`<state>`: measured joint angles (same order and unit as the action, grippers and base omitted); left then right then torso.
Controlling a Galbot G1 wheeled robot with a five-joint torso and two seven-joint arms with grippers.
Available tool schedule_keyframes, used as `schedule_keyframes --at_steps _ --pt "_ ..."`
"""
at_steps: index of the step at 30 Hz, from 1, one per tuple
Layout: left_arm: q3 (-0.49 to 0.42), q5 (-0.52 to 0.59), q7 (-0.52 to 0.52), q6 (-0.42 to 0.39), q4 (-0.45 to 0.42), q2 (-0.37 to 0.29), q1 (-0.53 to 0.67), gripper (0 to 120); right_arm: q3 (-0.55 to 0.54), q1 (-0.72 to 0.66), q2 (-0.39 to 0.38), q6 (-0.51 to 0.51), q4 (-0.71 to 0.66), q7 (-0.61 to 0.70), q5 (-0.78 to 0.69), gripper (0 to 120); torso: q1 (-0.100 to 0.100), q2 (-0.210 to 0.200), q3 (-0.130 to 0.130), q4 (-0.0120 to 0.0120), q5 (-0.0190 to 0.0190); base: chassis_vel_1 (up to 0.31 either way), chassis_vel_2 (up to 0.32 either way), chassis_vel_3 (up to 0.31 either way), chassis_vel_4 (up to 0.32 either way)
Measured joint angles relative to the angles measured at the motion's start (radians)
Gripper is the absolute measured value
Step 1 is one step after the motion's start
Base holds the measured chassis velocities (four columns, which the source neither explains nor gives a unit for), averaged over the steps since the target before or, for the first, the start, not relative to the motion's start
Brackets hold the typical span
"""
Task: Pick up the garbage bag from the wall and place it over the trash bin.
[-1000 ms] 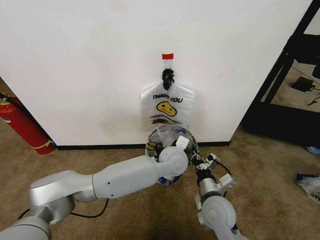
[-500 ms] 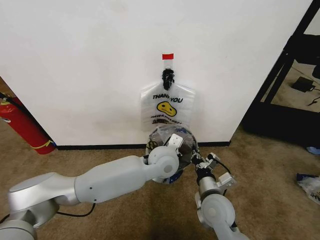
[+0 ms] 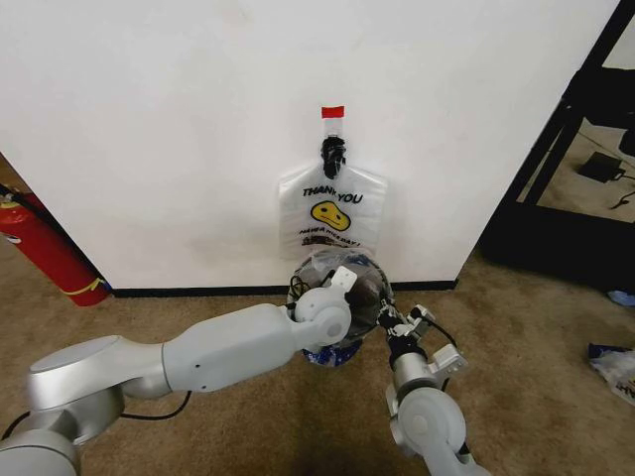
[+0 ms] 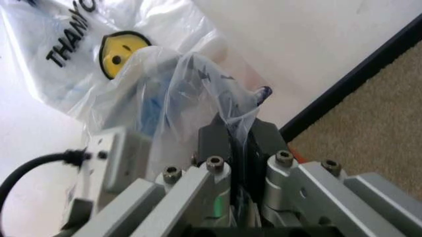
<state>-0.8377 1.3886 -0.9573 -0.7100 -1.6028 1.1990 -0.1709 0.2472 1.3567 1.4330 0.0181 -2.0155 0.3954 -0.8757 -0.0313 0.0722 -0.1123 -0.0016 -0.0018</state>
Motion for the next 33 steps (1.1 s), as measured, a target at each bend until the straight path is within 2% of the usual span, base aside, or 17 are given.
schedule_keyframes --at_steps 9,17,21,27,33 --pt "-0.013 0.040 -0.002 0.000 0.057 0.044 -0.013 0 -0.016 0.003 0.012 0.016 -0.036 0.010 -0.013 1 0.000 0.000 0.000 0.0001 0.0000 0.000 0.000 0.000 0.000" --pt "-0.010 0.048 -0.002 0.002 0.057 0.053 -0.017 0 -0.008 0.005 0.000 0.018 -0.044 0.010 -0.015 1 0.000 0.000 0.000 0.0001 0.0001 0.000 0.000 0.000 0.000" --pt "0.007 0.048 -0.005 0.003 0.031 0.038 -0.015 0 0.003 0.007 -0.005 0.012 -0.032 0.008 -0.013 1 0.000 0.000 0.000 -0.0002 0.0000 0.000 0.000 0.000 0.000" --pt "0.029 0.047 -0.013 -0.001 -0.047 -0.027 0.004 0 0.009 -0.004 -0.009 0.002 -0.003 0.002 -0.008 1 0.000 0.000 0.000 0.0002 0.0000 0.000 0.000 0.000 0.000" --pt "0.007 0.022 -0.006 -0.016 0.003 -0.029 0.010 0 0.001 -0.006 -0.005 0.002 -0.012 0.002 -0.008 1 0.000 0.000 0.000 0.0002 0.0000 0.000 0.000 0.000 0.000"
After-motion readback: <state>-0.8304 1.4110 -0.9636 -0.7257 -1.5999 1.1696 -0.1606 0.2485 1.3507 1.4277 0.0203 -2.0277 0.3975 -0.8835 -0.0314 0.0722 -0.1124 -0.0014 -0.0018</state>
